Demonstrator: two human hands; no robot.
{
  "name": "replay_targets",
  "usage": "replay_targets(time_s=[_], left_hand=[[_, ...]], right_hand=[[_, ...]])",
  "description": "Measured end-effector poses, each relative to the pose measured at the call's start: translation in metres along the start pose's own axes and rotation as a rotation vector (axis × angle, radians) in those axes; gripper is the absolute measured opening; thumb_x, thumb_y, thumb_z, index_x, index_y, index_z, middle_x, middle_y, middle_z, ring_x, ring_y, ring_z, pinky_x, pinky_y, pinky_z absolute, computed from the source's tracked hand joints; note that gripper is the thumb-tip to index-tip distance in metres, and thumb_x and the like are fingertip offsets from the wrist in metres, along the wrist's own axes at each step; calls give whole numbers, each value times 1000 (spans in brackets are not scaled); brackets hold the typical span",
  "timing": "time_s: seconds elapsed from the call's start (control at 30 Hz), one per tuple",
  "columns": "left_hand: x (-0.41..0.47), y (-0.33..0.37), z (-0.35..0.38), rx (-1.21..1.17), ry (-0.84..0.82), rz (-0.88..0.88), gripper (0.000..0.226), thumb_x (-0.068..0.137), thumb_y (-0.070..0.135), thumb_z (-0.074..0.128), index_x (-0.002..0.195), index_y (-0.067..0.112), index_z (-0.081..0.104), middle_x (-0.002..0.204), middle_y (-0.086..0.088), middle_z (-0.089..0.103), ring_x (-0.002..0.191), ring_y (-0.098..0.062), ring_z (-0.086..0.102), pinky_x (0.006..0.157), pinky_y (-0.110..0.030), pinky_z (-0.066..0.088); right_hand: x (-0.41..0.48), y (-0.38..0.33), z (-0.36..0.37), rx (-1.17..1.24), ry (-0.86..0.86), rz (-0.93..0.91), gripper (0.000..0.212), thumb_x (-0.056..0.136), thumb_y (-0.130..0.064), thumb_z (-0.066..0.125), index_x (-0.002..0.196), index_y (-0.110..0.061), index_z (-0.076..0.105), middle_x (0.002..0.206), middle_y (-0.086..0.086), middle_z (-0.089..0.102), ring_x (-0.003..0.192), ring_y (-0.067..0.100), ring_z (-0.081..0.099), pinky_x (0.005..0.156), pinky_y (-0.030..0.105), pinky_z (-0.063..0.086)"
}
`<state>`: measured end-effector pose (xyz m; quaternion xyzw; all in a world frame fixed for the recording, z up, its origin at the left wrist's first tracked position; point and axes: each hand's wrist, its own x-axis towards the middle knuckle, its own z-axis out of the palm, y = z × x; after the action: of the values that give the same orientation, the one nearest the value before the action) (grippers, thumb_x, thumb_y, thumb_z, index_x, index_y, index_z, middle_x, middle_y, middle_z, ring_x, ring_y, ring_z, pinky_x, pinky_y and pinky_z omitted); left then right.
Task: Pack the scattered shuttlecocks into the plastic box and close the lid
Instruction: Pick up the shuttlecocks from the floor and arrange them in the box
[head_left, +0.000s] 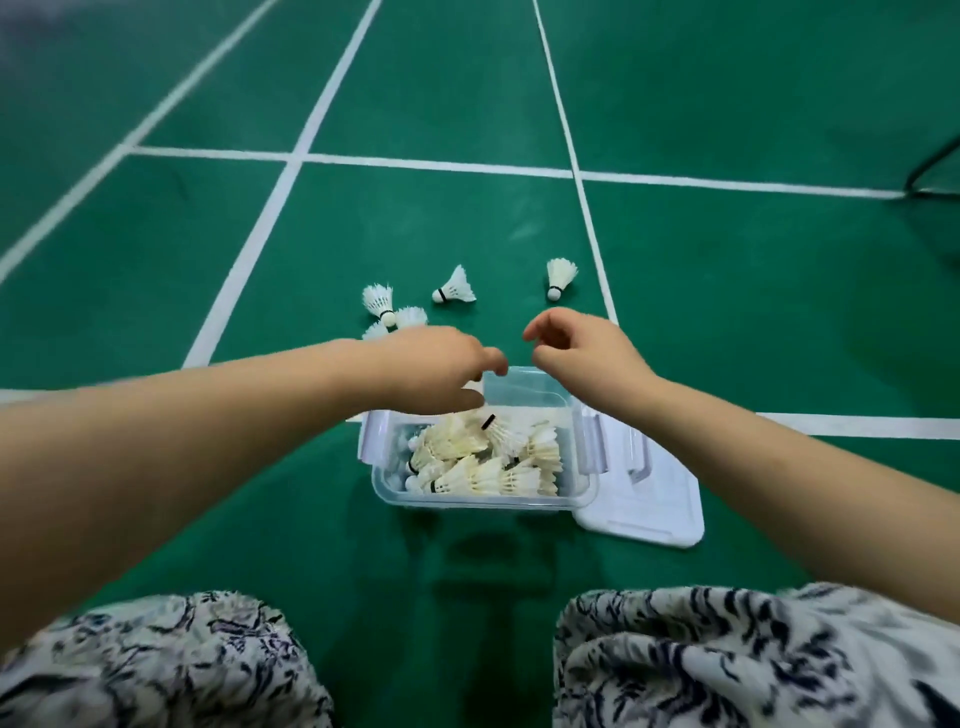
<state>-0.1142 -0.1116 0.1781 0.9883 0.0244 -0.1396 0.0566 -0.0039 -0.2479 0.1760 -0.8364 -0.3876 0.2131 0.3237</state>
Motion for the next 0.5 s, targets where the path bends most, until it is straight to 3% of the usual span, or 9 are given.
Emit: replay_targets(time_s=[0.1,0.23,0.5], left_hand=[[-24,-2,-22,164,-70,14,42,91,34,47,132,26,39,122,-3,56,109,-25,53,86,-36,46],[-58,-4,-46,165,-32,4,39,91,33,48,129,23,43,118,-5,59,106,-26,54,81,-33,44],[-104,-5,-75,129,42,-37,38,91,33,49,128,26,45,112,3,64,102,-22,55,82,-29,44]], right_hand=[[-5,-27,-4,-85,-46,-24,22,82,-14,54,102,-19,64,90,-1,63,81,15,54,74,25,42],[-14,-61,-13,-257,-99,-94,23,83,-17,55,104,-19,65,93,-4,60,92,16,57,78,23,41],[-39,-102,-28,-447,-135,-213,20,85,-19,54,101,-21,66,86,-5,59,83,15,53,76,26,43]])
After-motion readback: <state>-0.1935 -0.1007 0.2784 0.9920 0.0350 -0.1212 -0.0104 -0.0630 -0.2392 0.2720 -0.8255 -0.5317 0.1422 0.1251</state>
